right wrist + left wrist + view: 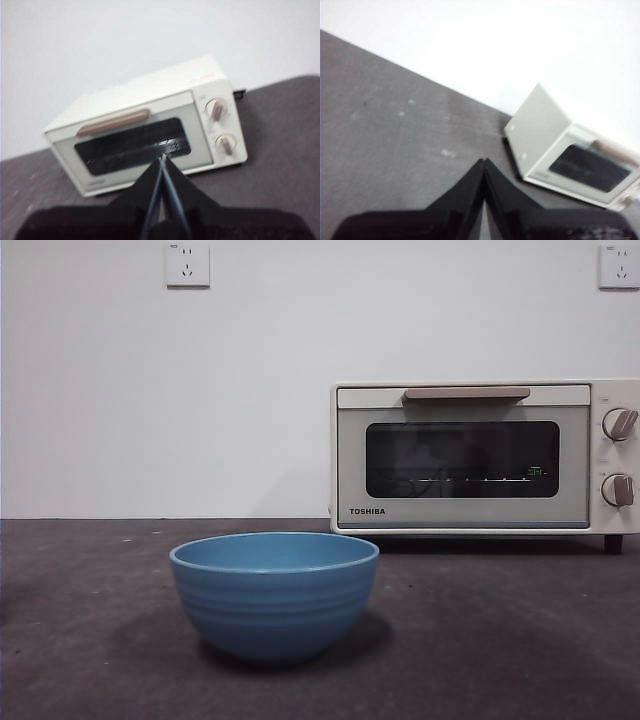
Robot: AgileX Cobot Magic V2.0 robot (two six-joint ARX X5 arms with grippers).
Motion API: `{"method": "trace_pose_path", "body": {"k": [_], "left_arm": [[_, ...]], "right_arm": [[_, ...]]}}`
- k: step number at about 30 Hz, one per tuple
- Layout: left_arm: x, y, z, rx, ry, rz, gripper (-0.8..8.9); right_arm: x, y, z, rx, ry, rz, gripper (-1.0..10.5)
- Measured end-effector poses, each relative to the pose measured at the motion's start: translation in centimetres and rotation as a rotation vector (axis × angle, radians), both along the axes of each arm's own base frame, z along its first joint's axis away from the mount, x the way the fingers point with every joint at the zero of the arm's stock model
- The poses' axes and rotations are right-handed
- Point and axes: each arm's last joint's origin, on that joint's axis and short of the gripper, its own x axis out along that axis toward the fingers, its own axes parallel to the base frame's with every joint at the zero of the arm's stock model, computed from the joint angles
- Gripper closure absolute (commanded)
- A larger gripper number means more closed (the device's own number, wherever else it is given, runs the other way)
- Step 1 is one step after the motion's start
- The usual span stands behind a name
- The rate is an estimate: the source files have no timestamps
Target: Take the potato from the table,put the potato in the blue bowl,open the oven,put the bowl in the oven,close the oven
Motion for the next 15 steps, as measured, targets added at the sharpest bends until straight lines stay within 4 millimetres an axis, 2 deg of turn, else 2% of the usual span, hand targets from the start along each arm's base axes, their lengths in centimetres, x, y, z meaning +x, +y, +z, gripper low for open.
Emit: {"method": "trace_pose_path", "body": {"k": [6,12,15], "left_arm": [[0.1,-0.2,4.6,-0.013,0.047,-0.054,8.19],[1.2,-0.4,7.6,-0.031,0.168,-0.133,8.18],[1.9,-0.5,9.0,-0.044,0.219,-0.182,8.18]], "right_arm": [[0.4,0.0,3.6,0.0,0.156,0.014,9.5],[1.7,0.1,7.7,0.0,0.206,0.014,9.5],[2.4,0.1,9.1,0.0,0.221,0.019,9.5]]}}
